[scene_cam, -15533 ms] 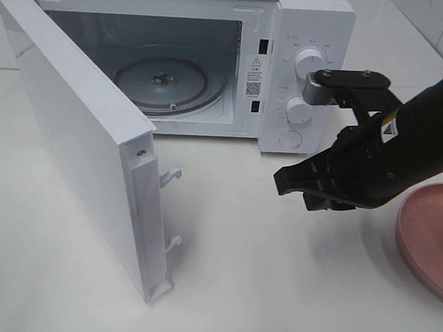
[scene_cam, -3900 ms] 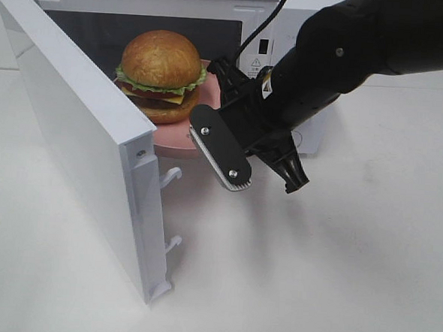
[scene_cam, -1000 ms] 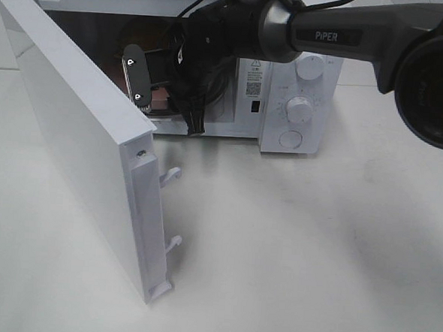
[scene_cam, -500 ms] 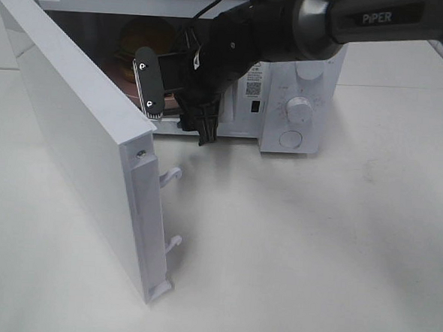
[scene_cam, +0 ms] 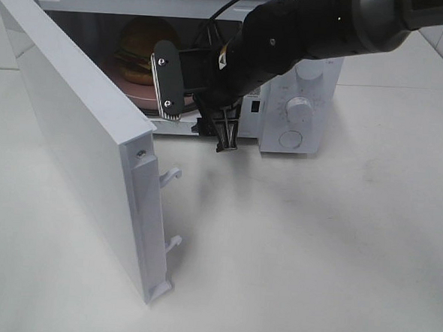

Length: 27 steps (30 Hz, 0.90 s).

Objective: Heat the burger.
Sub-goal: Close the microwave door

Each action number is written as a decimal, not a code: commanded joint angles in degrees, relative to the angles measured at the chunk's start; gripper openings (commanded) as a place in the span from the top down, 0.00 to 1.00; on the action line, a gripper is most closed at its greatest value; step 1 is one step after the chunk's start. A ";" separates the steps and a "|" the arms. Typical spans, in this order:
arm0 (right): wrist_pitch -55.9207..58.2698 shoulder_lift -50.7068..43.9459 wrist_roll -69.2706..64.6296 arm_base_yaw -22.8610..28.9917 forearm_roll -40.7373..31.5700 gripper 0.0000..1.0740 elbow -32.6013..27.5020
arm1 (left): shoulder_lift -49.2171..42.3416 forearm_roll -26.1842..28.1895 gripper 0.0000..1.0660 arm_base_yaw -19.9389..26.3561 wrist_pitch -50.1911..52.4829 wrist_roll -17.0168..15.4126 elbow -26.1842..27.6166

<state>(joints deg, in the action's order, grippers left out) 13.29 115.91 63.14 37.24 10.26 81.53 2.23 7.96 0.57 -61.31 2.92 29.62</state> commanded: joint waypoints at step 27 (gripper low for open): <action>3.72 -23.20 -27.96 -1.89 1.49 0.29 -17.53 | 0.06 0.23 0.05 0.23 0.23 -0.06 -0.06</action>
<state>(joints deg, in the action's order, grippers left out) 16.27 93.51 37.76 35.47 11.57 64.23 2.23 7.96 0.57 -61.31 2.92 29.62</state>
